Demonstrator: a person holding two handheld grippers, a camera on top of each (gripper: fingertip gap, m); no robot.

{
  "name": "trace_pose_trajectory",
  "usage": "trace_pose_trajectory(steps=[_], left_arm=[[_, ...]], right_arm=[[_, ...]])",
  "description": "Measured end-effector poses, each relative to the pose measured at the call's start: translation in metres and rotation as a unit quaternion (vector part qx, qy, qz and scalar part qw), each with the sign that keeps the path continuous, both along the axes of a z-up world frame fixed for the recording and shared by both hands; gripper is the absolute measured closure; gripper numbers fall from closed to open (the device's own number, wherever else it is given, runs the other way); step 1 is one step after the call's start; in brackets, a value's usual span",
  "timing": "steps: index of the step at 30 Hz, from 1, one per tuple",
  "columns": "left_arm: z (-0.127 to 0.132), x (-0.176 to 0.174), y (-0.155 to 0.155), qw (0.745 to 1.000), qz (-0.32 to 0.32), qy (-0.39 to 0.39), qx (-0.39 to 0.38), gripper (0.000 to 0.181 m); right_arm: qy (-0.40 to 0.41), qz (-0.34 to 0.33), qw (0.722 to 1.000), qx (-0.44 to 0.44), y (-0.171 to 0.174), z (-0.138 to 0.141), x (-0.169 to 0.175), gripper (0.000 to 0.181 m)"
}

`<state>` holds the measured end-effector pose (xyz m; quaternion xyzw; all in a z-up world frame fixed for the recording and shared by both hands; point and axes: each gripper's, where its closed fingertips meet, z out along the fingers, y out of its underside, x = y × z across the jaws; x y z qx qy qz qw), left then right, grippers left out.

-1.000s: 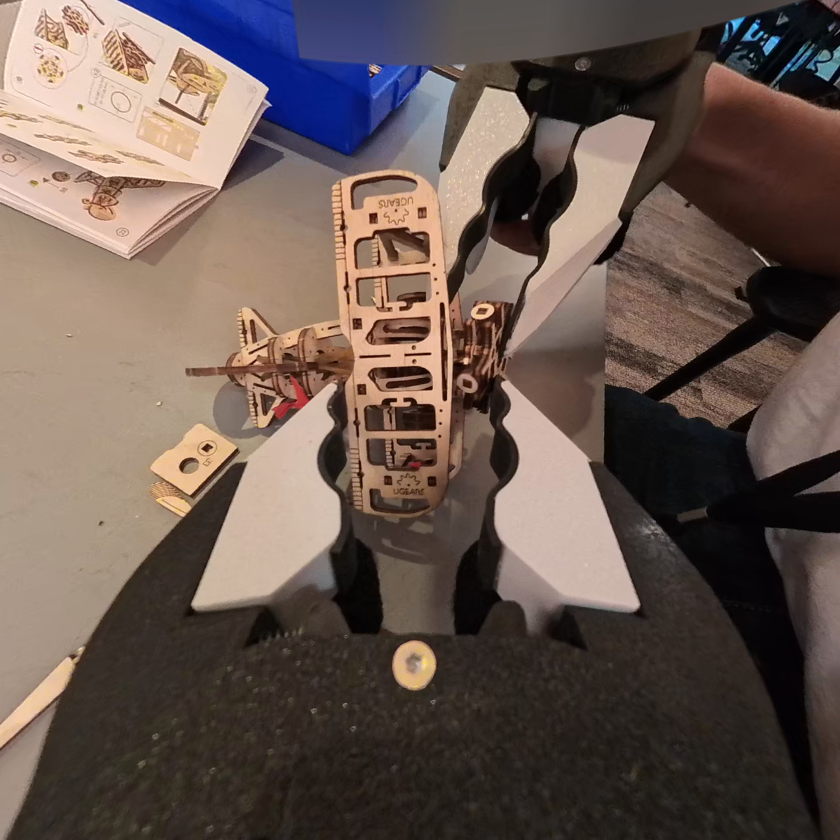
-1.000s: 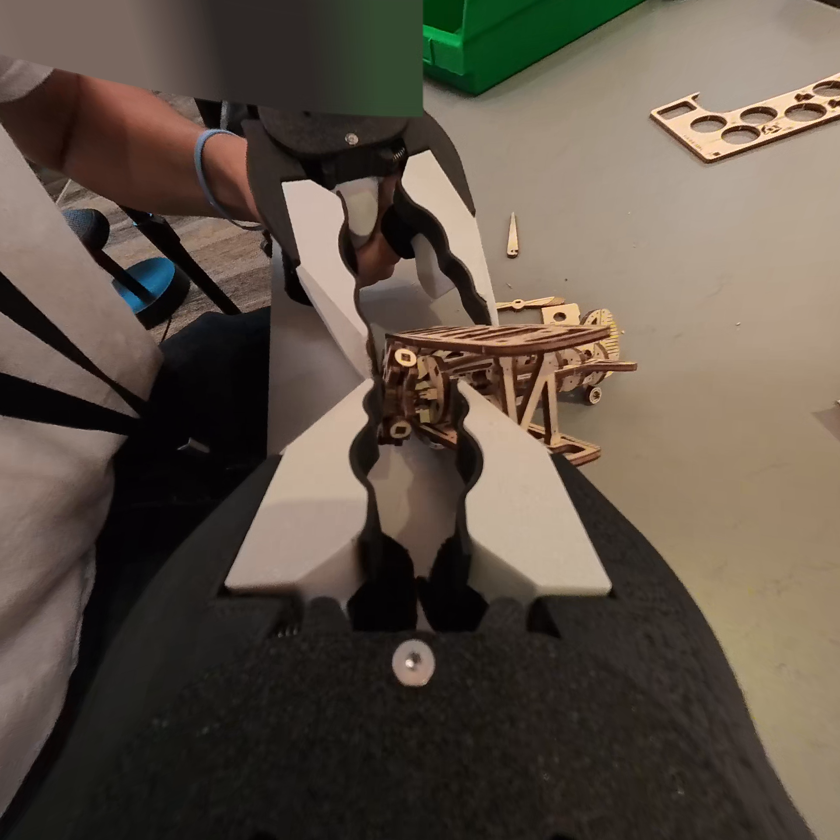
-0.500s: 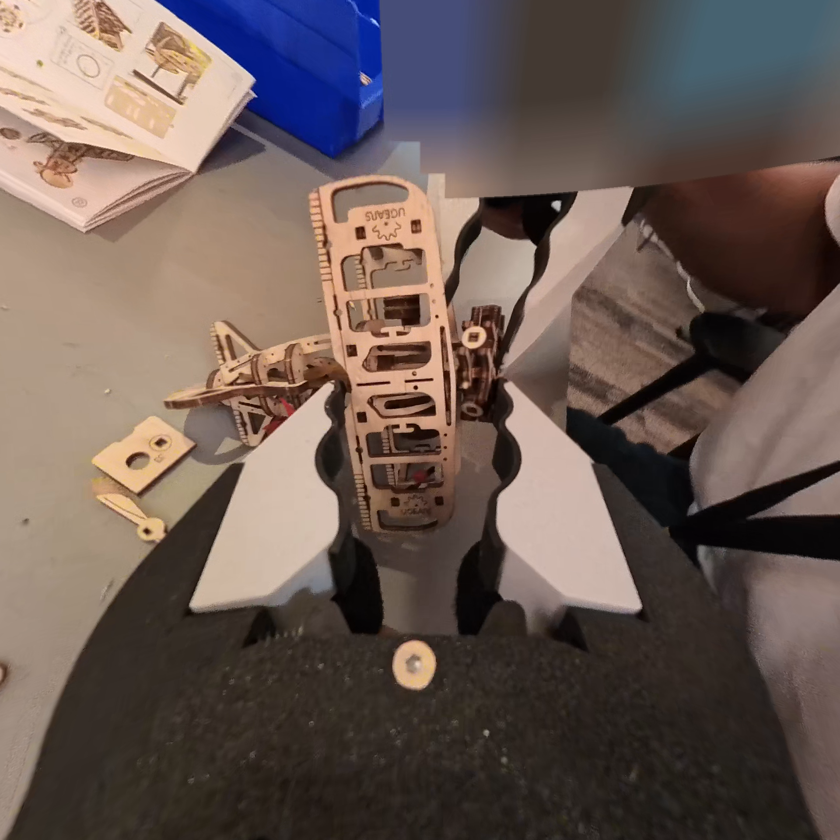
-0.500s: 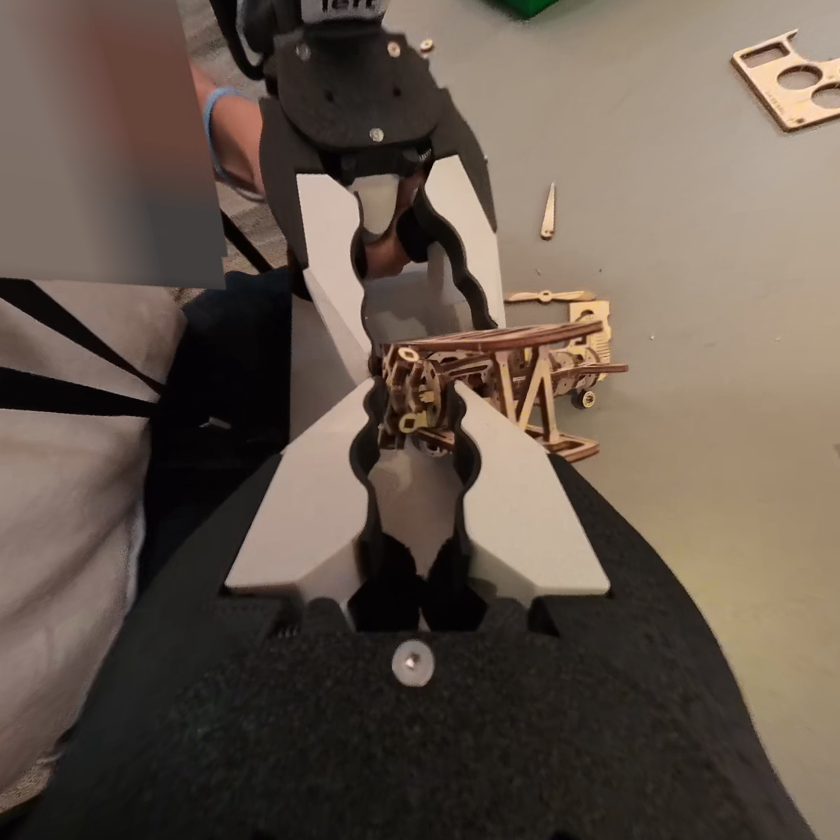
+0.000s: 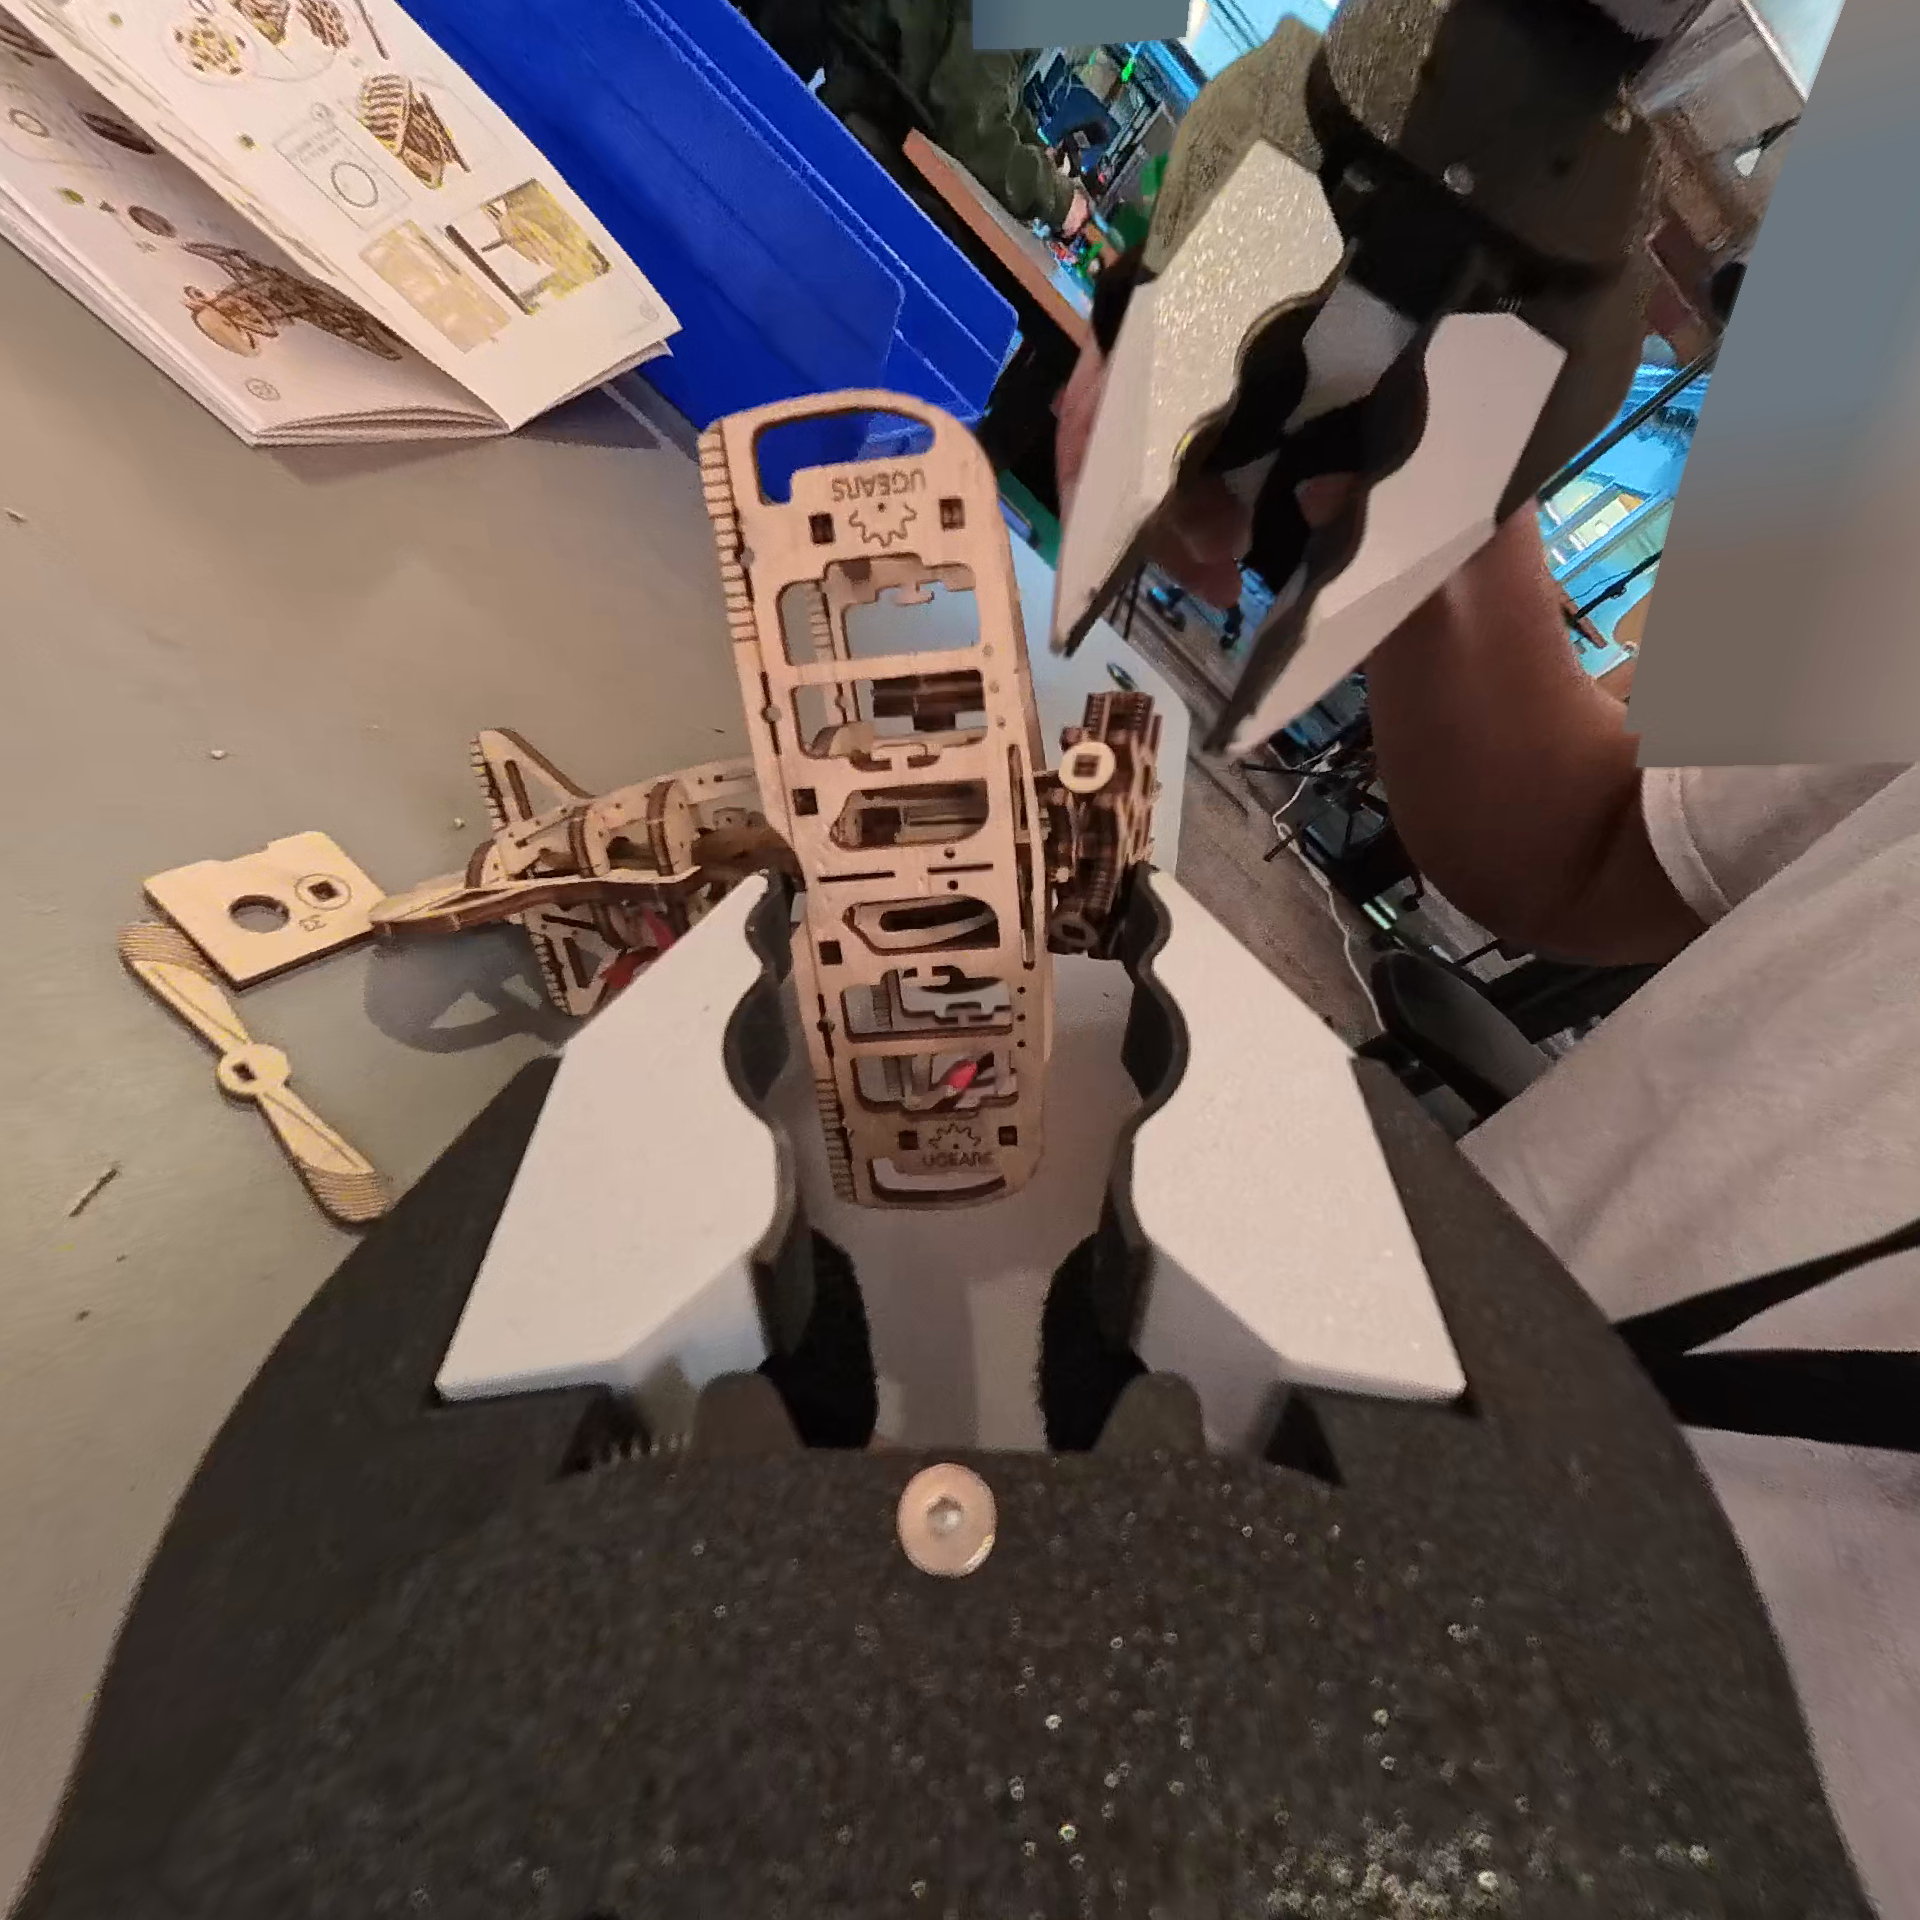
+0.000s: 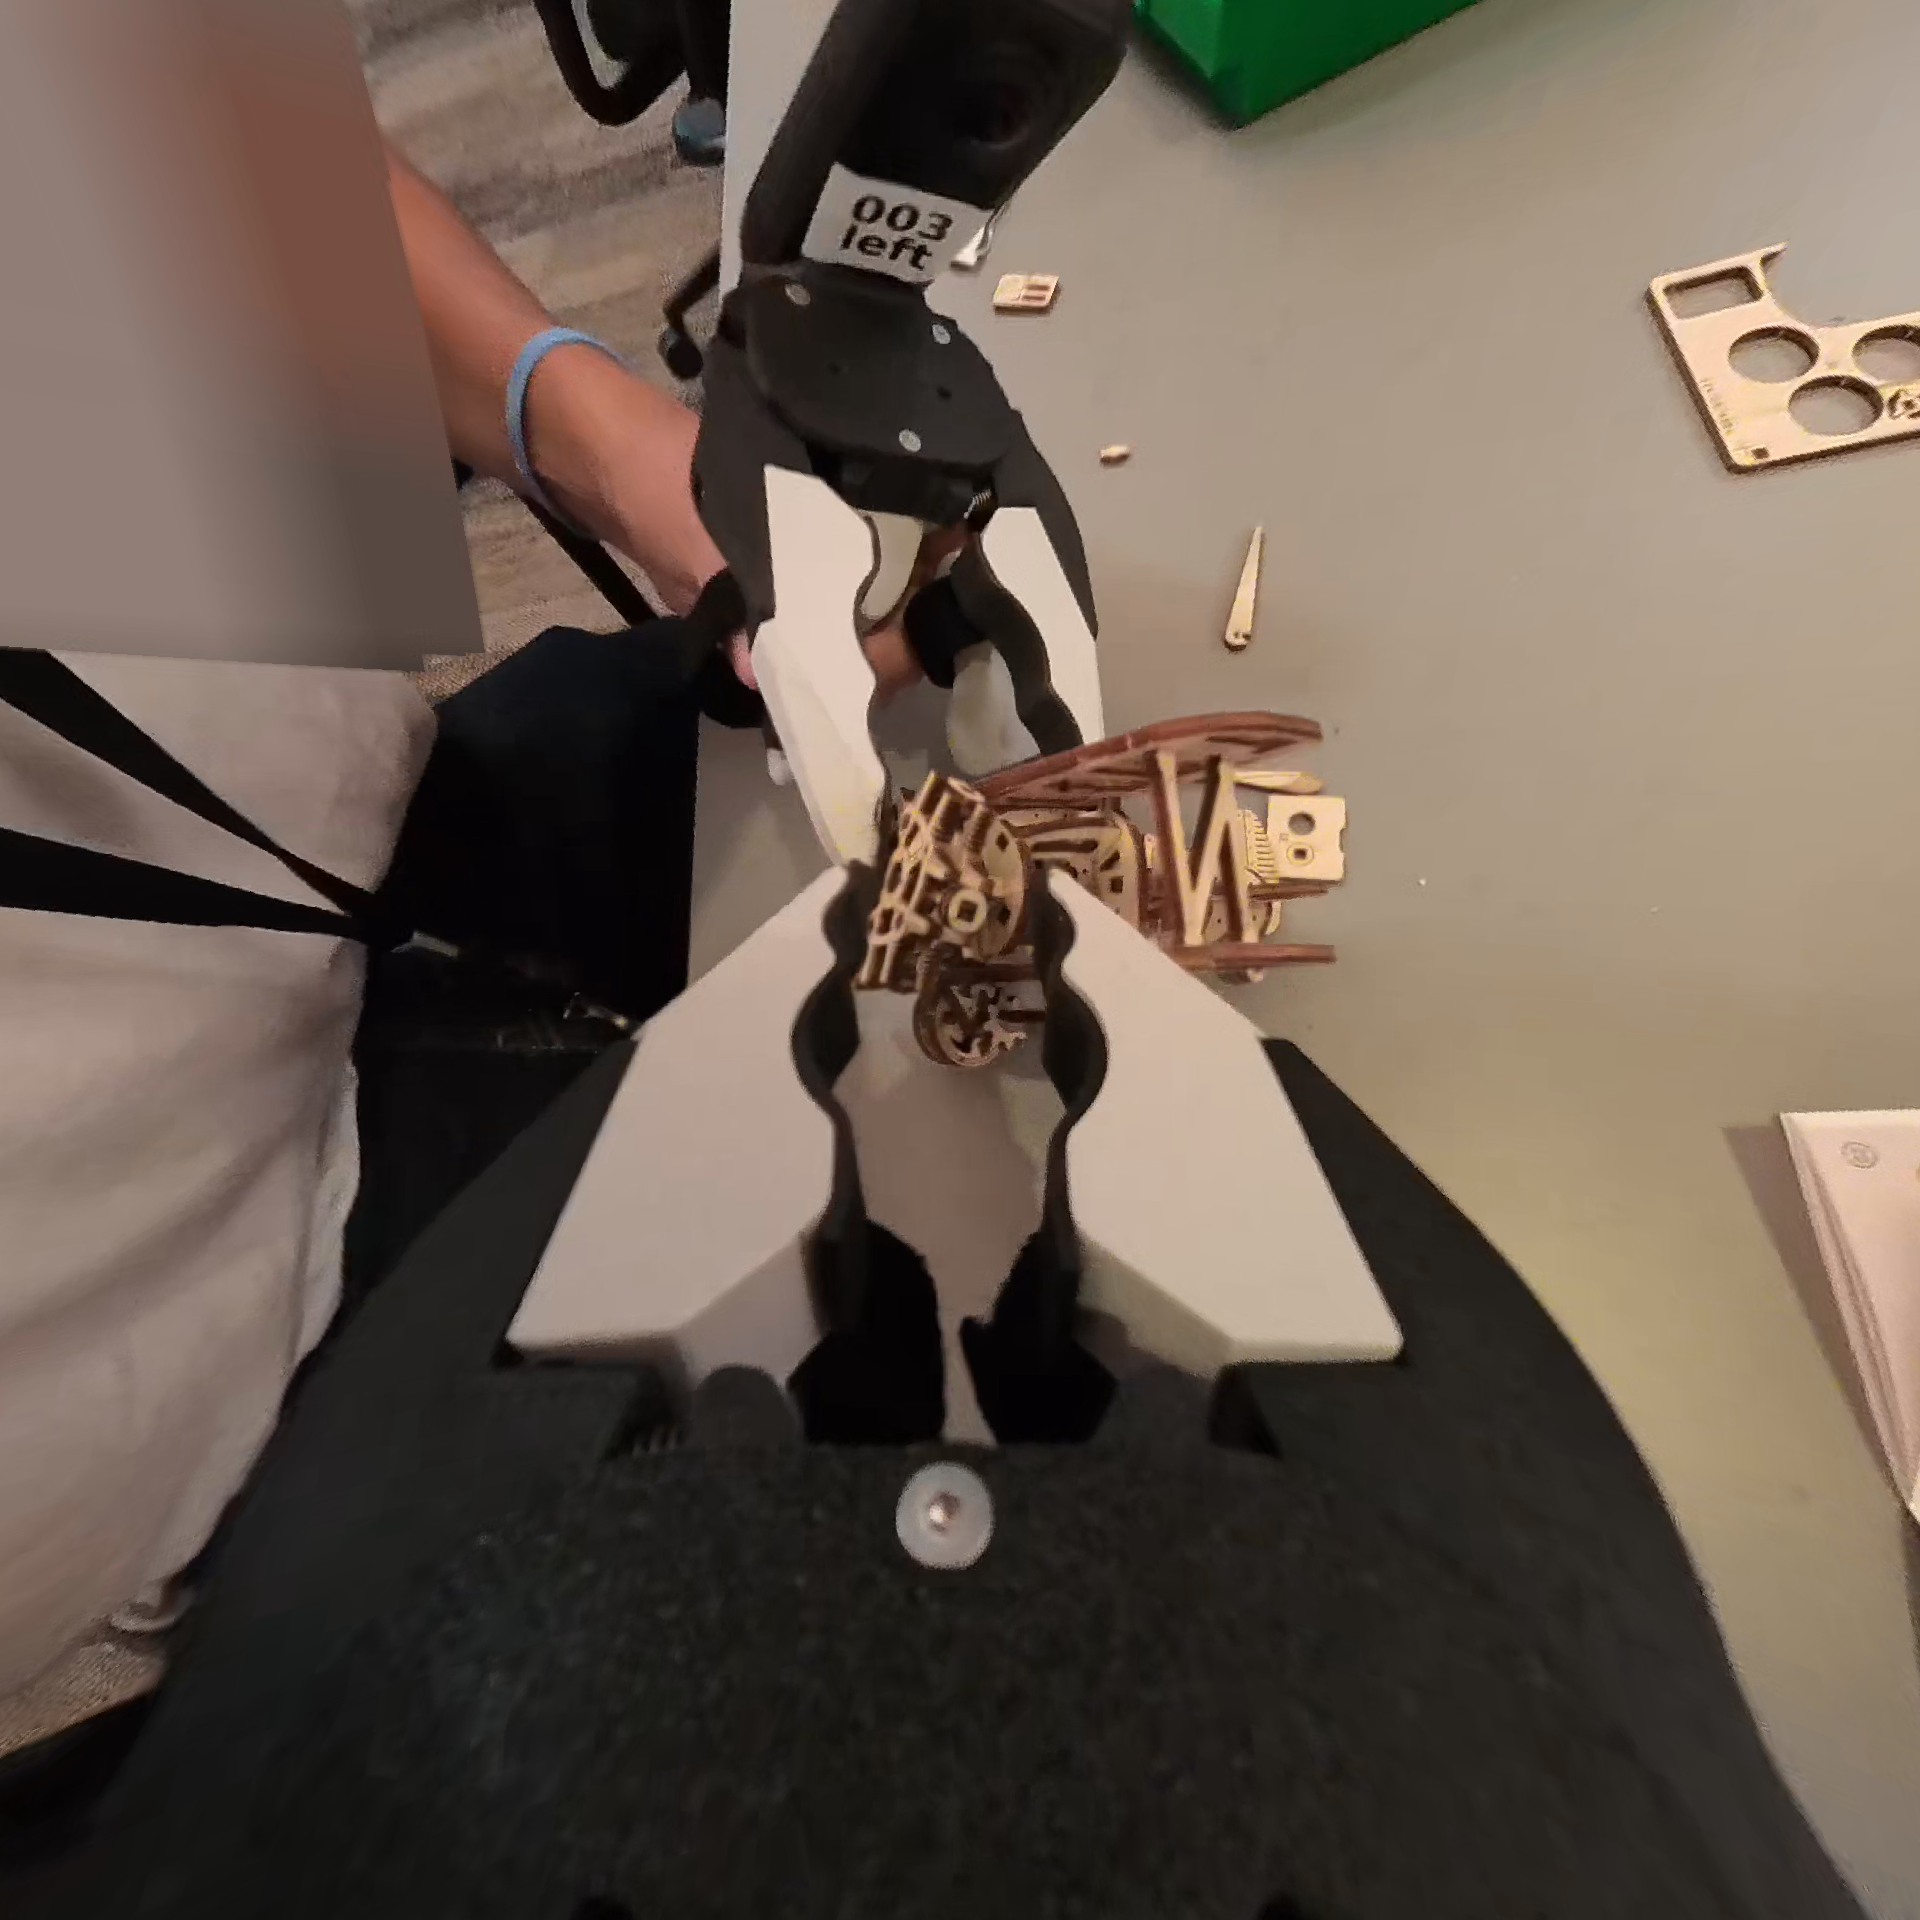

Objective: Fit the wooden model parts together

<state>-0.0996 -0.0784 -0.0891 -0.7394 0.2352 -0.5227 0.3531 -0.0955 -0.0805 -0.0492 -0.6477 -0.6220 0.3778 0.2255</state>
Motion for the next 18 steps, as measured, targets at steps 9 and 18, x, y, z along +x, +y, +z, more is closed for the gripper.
trace_pose_trajectory(steps=[9, 18], left_arm=[[-0.007, 0.002, -0.004, 0.999, 0.007, 0.031, 0.029, 0.12], [-0.018, 0.009, -0.002, 0.997, 0.01, 0.064, 0.038, 0.122]], right_arm=[[-0.027, 0.023, 0.999, 0.002, -0.007, -0.02, -0.004, 0.156], [-0.113, 0.087, 0.983, 0.119, -0.004, -0.03, 0.006, 0.153]])
